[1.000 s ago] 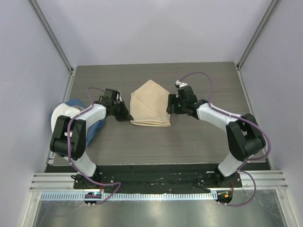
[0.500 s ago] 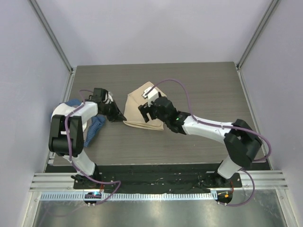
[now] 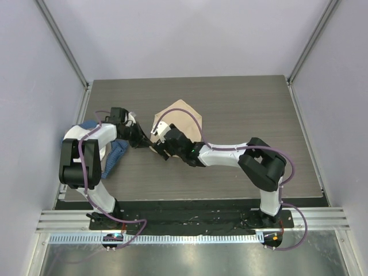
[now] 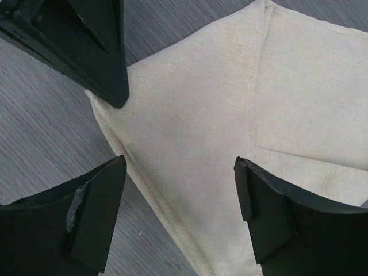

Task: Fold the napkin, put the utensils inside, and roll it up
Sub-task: Roll the napkin with the utensil

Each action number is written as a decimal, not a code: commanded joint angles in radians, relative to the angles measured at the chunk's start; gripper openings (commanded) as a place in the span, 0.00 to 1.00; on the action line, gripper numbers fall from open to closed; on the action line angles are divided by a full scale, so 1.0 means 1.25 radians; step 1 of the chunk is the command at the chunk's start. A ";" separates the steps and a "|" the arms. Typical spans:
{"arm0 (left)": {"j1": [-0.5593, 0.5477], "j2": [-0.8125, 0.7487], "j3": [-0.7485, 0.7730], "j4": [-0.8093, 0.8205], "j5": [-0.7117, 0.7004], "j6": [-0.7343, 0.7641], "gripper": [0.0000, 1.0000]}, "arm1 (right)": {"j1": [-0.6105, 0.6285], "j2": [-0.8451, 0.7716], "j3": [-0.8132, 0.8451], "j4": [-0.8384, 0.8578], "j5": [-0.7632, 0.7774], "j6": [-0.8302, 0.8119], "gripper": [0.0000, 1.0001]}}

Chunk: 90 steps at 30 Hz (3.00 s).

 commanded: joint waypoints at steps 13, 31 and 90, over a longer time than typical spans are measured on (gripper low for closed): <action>0.015 0.006 -0.009 0.040 0.059 -0.017 0.00 | 0.106 0.064 0.041 0.112 0.162 -0.155 0.84; 0.029 -0.002 -0.014 0.043 0.063 -0.020 0.00 | 0.133 0.181 -0.030 0.338 0.500 -0.371 0.76; -0.150 -0.474 -0.264 0.089 -0.468 -0.007 0.86 | -0.225 0.260 0.372 -0.739 -0.746 -0.043 0.01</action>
